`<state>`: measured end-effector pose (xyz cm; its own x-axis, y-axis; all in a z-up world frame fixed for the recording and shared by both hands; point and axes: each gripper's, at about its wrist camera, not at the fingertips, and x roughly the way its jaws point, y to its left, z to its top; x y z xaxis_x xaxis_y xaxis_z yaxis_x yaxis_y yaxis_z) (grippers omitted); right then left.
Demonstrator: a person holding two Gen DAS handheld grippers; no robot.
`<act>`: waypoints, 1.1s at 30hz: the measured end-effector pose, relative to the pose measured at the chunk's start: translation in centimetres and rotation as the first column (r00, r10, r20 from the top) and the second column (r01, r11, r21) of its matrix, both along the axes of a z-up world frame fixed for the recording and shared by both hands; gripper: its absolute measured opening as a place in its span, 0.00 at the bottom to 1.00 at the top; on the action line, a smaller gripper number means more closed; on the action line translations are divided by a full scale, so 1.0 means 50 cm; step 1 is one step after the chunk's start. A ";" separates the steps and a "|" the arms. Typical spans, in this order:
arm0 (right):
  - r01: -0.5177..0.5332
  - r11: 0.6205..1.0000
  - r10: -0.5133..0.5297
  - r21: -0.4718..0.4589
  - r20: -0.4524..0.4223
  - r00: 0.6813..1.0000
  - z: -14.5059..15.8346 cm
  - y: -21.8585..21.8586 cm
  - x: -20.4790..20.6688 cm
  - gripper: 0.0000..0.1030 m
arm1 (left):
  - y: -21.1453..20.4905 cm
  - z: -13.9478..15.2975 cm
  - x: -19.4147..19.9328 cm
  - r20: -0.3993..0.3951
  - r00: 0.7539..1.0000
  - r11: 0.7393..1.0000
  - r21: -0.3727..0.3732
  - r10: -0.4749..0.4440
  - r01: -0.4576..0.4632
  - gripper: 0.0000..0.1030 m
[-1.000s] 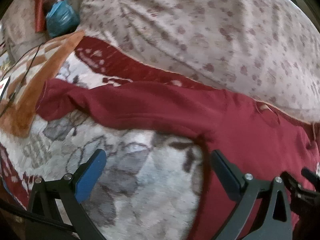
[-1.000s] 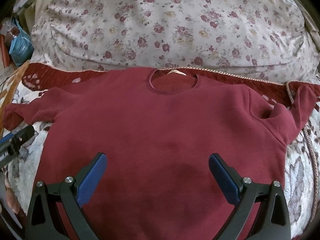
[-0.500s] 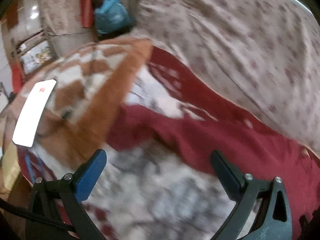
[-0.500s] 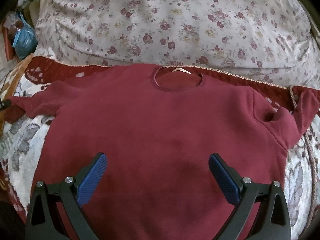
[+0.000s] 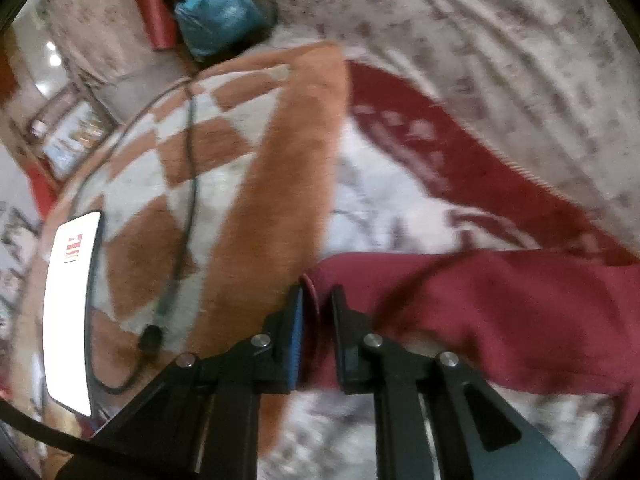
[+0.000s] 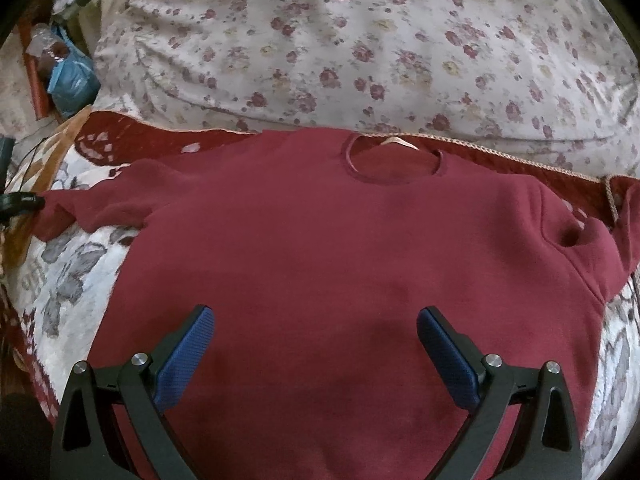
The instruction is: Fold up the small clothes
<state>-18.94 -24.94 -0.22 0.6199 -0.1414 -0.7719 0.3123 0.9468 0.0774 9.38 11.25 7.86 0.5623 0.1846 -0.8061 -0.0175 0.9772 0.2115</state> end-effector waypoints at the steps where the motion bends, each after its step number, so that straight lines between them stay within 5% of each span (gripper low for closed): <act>1: -0.002 1.000 0.002 0.000 0.009 1.000 0.003 0.000 -0.002 0.96 | -0.007 0.021 -0.009 0.004 1.000 0.999 -0.038 -0.023 0.023 0.12; 6: 0.010 1.000 -0.010 0.000 0.054 0.998 0.024 -0.015 -0.015 0.95 | -0.081 0.143 -0.070 0.074 0.980 0.954 -0.227 -0.185 0.197 0.12; 12: 0.056 0.998 -0.057 0.018 0.087 0.995 0.055 -0.059 -0.046 0.95 | -0.268 0.257 -0.157 0.132 0.900 0.824 -0.365 -0.415 0.433 0.08; 16: 0.109 0.994 -0.109 0.011 0.107 0.988 0.078 -0.109 -0.080 0.95 | -0.415 0.270 -0.208 0.139 0.839 0.741 -0.409 -0.526 0.532 0.07; 20: 0.161 0.987 -0.161 0.009 0.107 0.981 0.086 -0.160 -0.113 0.95 | -0.576 0.198 -0.257 0.093 0.782 0.677 -0.445 -0.616 0.586 0.07; 24: 0.204 0.979 -0.205 0.019 0.091 0.975 0.081 -0.202 -0.137 0.95 | -0.670 0.092 -0.280 -0.001 0.760 0.674 -0.462 -0.650 0.576 0.07; 26: 0.192 0.981 -0.195 0.039 0.086 0.977 0.079 -0.213 -0.143 0.95 | -0.665 0.048 -0.283 -0.047 0.773 0.701 -0.460 -0.633 0.546 0.10; 28: 0.146 0.988 -0.150 0.055 0.089 0.985 0.078 -0.209 -0.136 0.95 | -0.623 0.029 -0.279 -0.070 0.798 0.729 -0.462 -0.598 0.505 0.23; 30: 0.085 0.994 -0.091 0.070 0.091 0.992 0.073 -0.192 -0.119 0.95 | -0.564 0.026 -0.272 -0.066 0.837 0.752 -0.480 -0.543 0.451 0.55; 33: -0.037 0.984 0.022 0.176 0.088 0.996 0.051 -0.155 -0.062 0.95 | -0.444 0.035 -0.260 -0.004 0.915 0.823 -0.439 -0.403 0.361 0.65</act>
